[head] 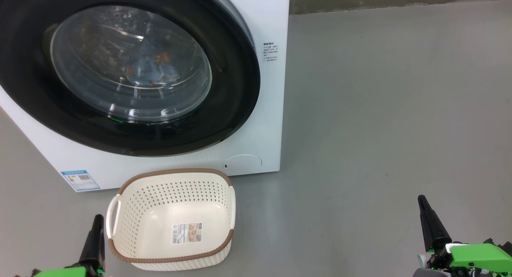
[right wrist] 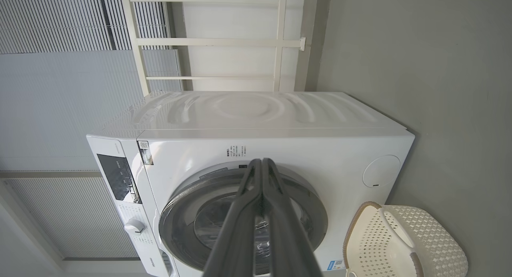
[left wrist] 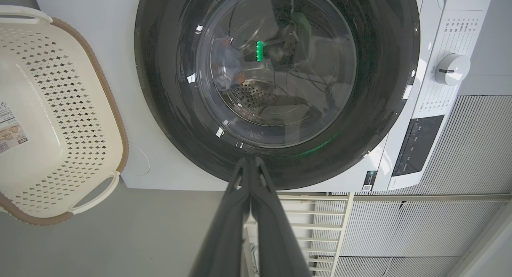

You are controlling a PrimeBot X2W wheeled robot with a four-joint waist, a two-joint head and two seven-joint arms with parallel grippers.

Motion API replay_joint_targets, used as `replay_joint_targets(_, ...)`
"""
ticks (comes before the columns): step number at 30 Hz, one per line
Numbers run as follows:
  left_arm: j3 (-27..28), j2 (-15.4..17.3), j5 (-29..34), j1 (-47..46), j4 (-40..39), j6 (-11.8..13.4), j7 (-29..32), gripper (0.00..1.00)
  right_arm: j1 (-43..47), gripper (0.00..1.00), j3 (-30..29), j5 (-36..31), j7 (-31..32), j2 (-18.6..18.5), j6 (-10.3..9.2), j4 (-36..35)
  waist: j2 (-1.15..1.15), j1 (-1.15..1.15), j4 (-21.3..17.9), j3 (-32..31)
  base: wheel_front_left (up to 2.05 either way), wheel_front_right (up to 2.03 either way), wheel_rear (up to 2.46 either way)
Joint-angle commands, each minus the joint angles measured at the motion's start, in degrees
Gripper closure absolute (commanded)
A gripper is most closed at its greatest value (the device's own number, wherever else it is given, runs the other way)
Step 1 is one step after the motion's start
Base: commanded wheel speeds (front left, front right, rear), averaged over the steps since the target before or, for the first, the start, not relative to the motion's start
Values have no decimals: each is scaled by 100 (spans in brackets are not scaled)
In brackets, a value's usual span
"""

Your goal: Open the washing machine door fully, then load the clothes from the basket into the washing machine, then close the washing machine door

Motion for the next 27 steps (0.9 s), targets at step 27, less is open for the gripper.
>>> replay_joint_targets(27, 210, 84, 57, -232, -110, -60, 33, 100, -239, 100, 112, -56, 39, -13, -6, -140, 0, 0, 0, 0, 0, 0, 0)
